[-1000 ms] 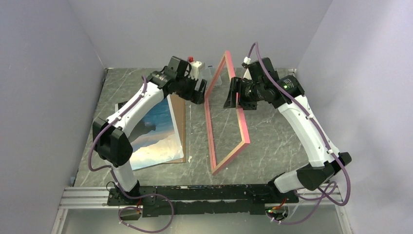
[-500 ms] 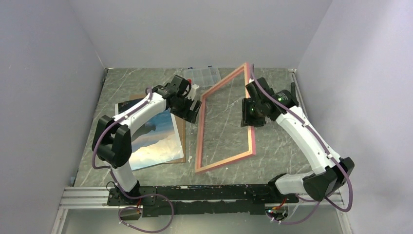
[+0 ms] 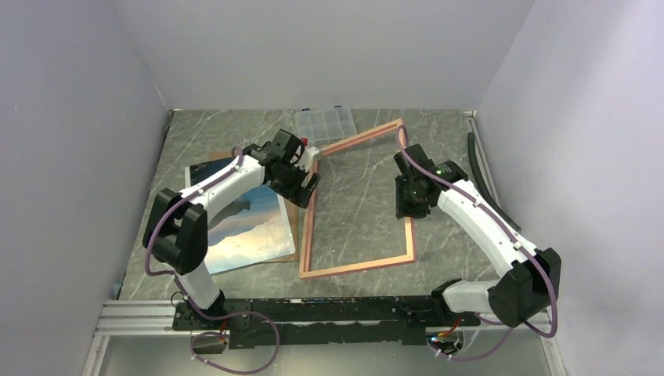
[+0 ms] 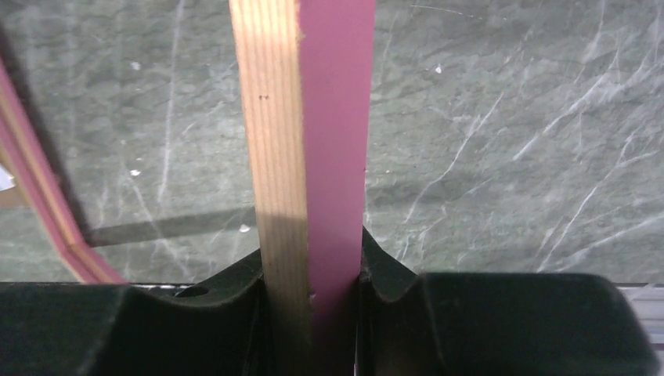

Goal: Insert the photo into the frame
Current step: Turn over the photo frame at the center of the board.

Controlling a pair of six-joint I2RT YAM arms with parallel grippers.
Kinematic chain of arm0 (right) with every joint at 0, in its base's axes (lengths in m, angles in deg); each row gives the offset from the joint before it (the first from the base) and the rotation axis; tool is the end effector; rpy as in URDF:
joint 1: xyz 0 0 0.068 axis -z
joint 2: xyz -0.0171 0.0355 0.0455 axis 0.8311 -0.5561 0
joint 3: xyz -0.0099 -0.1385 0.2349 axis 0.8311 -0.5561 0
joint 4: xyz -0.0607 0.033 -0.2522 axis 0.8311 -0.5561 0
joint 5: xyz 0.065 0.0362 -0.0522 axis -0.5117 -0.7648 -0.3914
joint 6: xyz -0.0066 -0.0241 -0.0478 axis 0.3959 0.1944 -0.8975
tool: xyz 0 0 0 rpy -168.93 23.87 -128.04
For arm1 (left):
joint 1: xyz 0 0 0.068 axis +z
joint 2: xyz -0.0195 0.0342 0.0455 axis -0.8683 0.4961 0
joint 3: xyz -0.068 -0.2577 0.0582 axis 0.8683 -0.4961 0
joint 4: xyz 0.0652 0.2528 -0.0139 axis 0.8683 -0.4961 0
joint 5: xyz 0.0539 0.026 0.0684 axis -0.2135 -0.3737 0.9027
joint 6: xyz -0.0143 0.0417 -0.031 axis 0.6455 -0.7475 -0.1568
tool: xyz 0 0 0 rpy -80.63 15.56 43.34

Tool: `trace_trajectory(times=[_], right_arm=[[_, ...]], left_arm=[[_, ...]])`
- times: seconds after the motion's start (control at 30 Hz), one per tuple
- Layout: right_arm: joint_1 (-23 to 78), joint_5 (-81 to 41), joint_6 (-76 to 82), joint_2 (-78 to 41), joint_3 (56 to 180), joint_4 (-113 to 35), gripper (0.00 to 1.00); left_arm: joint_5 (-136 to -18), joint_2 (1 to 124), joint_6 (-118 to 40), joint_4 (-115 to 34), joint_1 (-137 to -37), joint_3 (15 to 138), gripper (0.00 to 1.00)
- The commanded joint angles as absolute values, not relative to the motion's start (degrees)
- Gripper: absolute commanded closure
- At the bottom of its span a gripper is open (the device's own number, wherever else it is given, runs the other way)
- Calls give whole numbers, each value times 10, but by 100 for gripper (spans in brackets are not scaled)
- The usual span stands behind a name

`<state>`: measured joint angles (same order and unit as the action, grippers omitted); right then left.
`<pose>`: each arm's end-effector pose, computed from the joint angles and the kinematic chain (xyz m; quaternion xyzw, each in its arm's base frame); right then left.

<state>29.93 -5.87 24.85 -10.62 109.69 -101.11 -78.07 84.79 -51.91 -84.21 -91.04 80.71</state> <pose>0.2117 0.0998 0.2981 0.0328 0.9810 0.0318 0.1887 0.3017 -0.1865 0.2465 0.2888 0.9248 -0.1364 0.2066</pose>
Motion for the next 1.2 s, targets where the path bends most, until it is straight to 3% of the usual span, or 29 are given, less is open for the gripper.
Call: trace_trajectory(times=[0.0, 0.17, 0.27, 0.77, 0.87, 1.03, 1.17], right_arm=[[301, -26, 220, -112, 1066, -946, 71], [301, 12, 216, -139, 1043, -912, 67], [302, 34, 222, -168, 1054, -914, 57], [302, 75, 245, -204, 1037, -883, 53], [301, 52, 267, -194, 1032, -855, 45], [234, -25, 315, -244, 1049, -745, 44], [137, -15, 328, -345, 1159, -711, 30]], left_arm=[[-786, 840, -549, -843, -908, 807, 13], [-774, 844, -561, -851, -908, 818, 13], [-769, 843, -568, -847, -908, 810, 13], [-753, 852, -596, -838, -894, 798, 13], [-770, 851, -596, -856, -865, 818, 12], [-799, 846, -616, -899, -762, 862, 10], [-806, 827, -649, -924, -658, 873, 8]])
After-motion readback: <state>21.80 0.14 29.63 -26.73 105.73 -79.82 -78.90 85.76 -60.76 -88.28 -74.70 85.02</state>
